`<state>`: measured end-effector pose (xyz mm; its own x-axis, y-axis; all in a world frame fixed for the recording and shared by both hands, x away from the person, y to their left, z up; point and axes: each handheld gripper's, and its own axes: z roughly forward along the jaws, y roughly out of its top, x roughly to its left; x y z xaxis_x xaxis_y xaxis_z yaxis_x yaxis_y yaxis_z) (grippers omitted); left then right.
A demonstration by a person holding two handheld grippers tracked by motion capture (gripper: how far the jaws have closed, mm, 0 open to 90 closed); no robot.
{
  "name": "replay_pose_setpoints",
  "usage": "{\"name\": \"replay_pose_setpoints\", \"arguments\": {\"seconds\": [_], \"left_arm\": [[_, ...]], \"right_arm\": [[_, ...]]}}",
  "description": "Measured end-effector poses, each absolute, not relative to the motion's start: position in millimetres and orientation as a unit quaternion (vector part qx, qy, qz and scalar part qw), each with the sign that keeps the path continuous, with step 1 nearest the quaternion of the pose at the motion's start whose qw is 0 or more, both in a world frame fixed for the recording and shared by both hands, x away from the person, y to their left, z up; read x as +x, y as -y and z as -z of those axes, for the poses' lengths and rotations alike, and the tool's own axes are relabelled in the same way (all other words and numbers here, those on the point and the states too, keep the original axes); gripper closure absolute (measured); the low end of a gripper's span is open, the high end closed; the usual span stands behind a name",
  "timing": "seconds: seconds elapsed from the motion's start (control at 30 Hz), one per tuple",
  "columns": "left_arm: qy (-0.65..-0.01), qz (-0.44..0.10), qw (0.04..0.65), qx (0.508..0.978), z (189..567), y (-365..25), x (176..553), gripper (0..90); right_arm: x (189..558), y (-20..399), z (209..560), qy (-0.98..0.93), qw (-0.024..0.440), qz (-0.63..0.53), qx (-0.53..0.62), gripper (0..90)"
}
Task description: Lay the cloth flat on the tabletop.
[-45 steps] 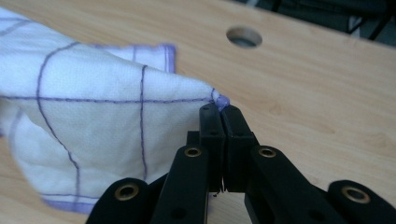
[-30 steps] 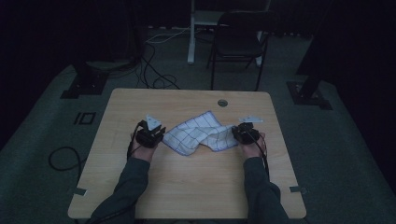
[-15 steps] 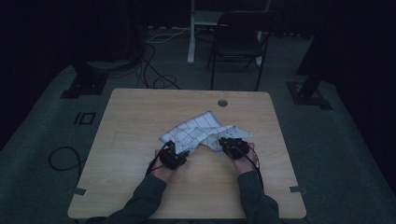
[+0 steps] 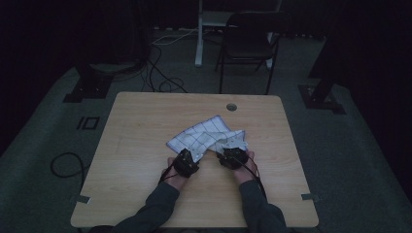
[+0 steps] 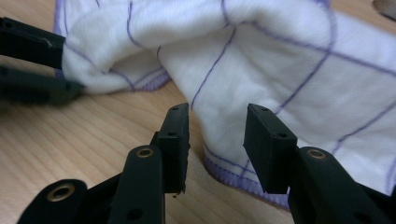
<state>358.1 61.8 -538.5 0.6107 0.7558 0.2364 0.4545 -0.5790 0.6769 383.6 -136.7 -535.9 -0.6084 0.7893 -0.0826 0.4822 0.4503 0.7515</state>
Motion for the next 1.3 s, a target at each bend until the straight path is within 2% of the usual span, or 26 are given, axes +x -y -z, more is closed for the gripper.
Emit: {"name": "replay_pose_setpoints", "arguments": {"seconds": [0.07,0.17,0.3,0.77,1.1,1.17,1.23,1.3], "left_arm": [[-0.361,-0.256,0.291,0.848,537.7,-62.7,360.2,84.6],[-0.360,-0.254,0.296,0.847,530.9,-66.6,359.8,86.5],[-0.359,-0.257,0.315,0.840,515.8,-72.0,356.8,86.8],[-0.355,-0.235,0.363,0.829,470.6,-95.0,349.5,86.5],[-0.350,-0.207,0.343,0.847,483.0,-95.0,347.2,85.3],[-0.345,-0.201,0.338,0.852,488.8,-94.1,344.9,82.3],[-0.347,-0.206,0.333,0.852,493.0,-94.8,342.6,74.0],[-0.349,-0.208,0.333,0.851,494.7,-97.5,341.0,71.0]], "right_arm": [[385.2,135.1,539.7,-0.828,0.220,-0.344,0.385,69.3],[385.7,137.0,540.2,-0.831,0.219,-0.337,0.385,83.0],[383.5,144.1,531.6,-0.824,0.219,-0.352,0.387,86.5],[368.5,172.1,492.1,-0.819,0.234,-0.371,0.369,86.2],[369.7,182.2,489.6,-0.819,0.231,-0.366,0.378,85.2],[369.5,181.1,492.3,-0.820,0.230,-0.360,0.380,83.0],[368.2,180.2,493.9,-0.820,0.235,-0.355,0.383,78.1],[366.1,180.0,494.3,-0.816,0.239,-0.358,0.385,75.4]]}}
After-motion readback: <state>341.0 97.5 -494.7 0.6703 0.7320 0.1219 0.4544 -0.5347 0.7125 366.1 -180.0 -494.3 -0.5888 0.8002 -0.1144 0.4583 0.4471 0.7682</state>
